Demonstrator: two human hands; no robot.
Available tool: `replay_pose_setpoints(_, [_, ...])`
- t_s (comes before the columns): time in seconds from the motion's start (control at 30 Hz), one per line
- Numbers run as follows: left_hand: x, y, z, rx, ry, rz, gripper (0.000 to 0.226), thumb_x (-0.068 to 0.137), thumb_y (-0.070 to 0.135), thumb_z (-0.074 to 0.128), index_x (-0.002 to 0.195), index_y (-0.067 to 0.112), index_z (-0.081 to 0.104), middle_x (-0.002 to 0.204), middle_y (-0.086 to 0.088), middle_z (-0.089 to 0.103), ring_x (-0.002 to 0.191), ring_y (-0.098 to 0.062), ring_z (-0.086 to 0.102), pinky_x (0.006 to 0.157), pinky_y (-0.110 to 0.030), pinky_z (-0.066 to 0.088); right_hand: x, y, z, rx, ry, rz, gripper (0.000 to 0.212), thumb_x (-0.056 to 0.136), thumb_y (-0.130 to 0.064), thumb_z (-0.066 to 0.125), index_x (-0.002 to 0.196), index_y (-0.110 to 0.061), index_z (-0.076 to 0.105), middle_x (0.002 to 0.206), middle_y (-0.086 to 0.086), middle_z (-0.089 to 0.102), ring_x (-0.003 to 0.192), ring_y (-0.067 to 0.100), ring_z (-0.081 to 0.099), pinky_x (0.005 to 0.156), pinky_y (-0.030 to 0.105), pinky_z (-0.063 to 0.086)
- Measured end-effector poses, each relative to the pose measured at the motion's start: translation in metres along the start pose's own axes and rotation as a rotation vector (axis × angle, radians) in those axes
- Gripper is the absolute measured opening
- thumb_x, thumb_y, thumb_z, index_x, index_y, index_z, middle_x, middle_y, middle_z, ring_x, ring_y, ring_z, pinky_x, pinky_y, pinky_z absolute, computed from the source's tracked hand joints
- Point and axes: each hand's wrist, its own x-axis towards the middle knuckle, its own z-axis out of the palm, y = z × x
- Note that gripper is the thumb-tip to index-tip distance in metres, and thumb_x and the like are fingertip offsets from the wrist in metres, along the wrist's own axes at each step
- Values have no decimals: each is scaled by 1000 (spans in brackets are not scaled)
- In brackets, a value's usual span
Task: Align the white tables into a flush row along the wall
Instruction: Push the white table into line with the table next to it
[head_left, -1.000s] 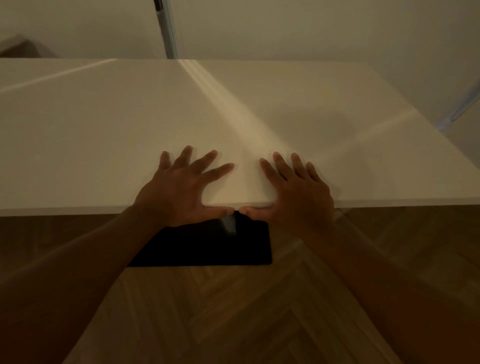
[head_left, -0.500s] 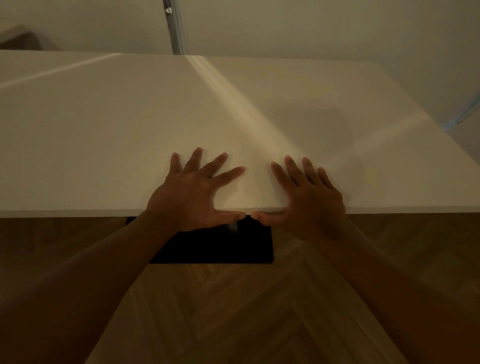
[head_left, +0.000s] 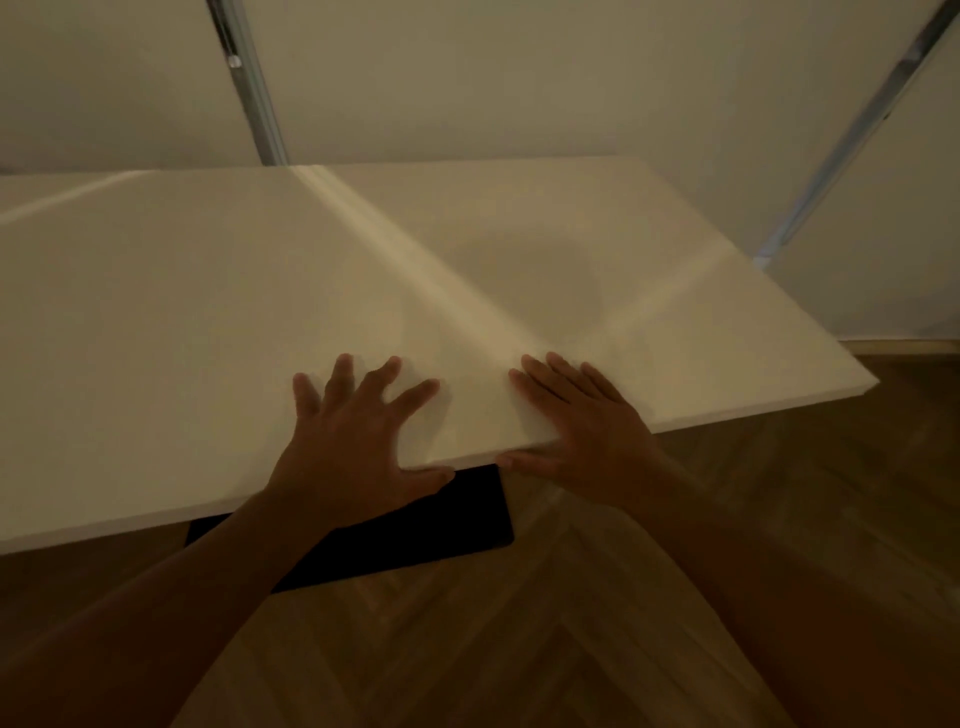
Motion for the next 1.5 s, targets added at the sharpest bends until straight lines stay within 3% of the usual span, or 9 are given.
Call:
replay_pose_setpoints(0.13, [18,52,6,-6,36,136,87,79,86,28,155,44,23,163,0,23,152,-33,12,117,-64,14,-16,54,-4,-67,25,-9,92,85,-87,28,158,-31,25,165,-1,25,152,20,20,121,47,23])
replay_pose_setpoints(0.3, [70,142,21,21,37,95,86,82,88,10,157,46,7,169,4,6,155,-35,2,110,-77,7,-34,137,-21,-69,-12,19,98,80,-92,25,159,-35,18,167,-2,15,154,21,13,123,46,17])
replay_pose_setpoints(0.43, [112,199,22,2,20,151,93,75,90,2,157,45,-1,170,2,-5,155,-33,-6,115,-73,5,-41,192,-26,-92,-30,-62,96,82,-91,27,158,-33,21,166,2,20,153,25,18,120,52,25])
replay_pose_setpoints(0.57, [136,243,28,57,4,120,97,74,95,8,156,46,-9,170,1,-8,154,-40,-7,110,-79,1,-47,231,-30,-97,-9,-93,100,78,-93,30,157,-32,25,165,2,24,151,28,23,120,52,25])
replay_pose_setpoints(0.67, [142,247,30,98,-3,90,98,75,98,12,154,48,-16,169,1,-12,153,-43,-10,109,-80,0,-48,245,-26,-116,-5,-103,102,78,-94,29,159,-33,19,166,0,20,152,27,20,121,52,23])
replay_pose_setpoints(0.87, [141,245,25,131,-57,104,98,66,95,-12,150,48,-28,167,-1,-22,151,-46,-15,109,-80,3,-44,248,-25,-115,10,-134,102,78,-93,27,159,-32,18,166,1,21,151,30,21,118,49,16])
replay_pose_setpoints(1.13, [149,243,29,108,-7,108,94,76,95,4,154,48,-18,169,-1,-12,152,-47,-8,108,-82,3,-36,256,-20,-129,36,-152,100,78,-93,28,158,-33,21,164,1,26,150,30,26,114,47,19])
replay_pose_setpoints(1.27, [170,247,30,83,-4,76,92,79,94,10,155,48,-12,170,0,-7,153,-44,-7,109,-81,3,-18,273,-20,-151,43,-157,98,78,-92,30,157,-36,18,164,-1,26,149,29,29,112,53,31])
replay_pose_setpoints(1.5, [178,248,27,101,20,67,94,77,96,7,156,47,-12,170,-1,-7,153,-45,-6,109,-81,4,-12,279,-23,-121,33,-134,99,76,-94,29,157,-38,20,165,-4,24,150,27,25,116,51,27])
